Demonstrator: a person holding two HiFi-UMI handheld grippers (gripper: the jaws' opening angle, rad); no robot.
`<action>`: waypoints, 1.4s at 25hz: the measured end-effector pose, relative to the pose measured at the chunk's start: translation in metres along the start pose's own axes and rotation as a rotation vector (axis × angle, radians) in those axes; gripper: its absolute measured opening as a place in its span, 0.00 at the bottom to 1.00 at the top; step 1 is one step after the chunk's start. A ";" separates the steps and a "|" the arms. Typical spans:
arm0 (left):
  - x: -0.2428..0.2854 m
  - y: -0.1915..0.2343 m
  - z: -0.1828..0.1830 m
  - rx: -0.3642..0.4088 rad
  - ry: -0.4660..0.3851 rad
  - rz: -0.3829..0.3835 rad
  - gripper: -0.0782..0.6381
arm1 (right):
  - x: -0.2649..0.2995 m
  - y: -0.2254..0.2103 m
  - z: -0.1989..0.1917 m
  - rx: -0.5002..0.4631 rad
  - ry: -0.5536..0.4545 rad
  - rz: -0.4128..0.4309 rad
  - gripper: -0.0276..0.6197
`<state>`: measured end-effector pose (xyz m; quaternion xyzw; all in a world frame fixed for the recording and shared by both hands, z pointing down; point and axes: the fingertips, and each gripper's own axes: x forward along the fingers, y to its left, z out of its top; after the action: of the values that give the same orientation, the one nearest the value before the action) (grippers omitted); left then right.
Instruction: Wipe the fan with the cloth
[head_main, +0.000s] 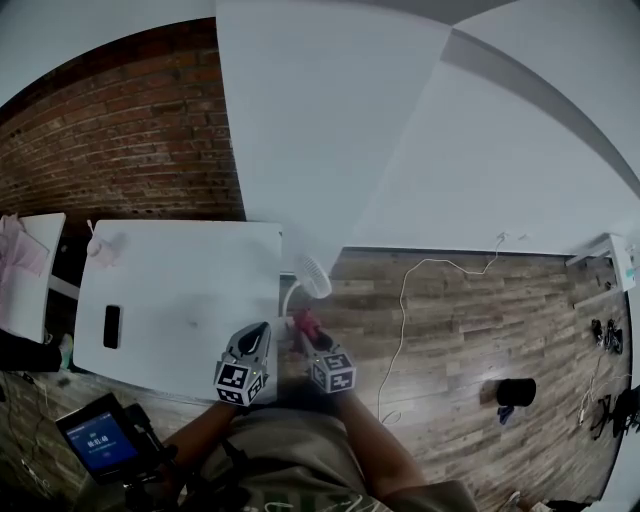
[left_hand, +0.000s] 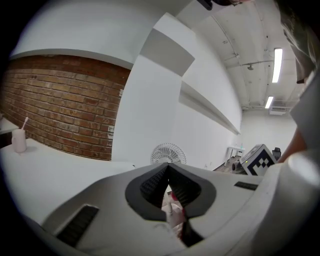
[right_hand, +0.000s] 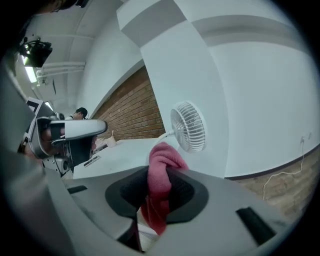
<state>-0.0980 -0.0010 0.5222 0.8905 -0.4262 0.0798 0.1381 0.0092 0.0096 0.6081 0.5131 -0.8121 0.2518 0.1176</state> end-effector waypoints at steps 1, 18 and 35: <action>-0.001 0.001 -0.002 -0.004 0.003 0.012 0.14 | 0.000 0.000 -0.001 0.020 0.002 -0.002 0.21; 0.024 0.001 0.009 0.070 0.000 0.180 0.14 | 0.018 0.008 -0.004 -0.151 -0.018 0.120 0.21; 0.013 -0.008 0.010 0.011 -0.025 0.176 0.14 | 0.029 -0.001 -0.032 -0.058 -0.039 0.042 0.21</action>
<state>-0.0830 -0.0090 0.5143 0.8512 -0.5041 0.0829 0.1202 -0.0054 0.0040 0.6489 0.4970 -0.8319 0.2207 0.1111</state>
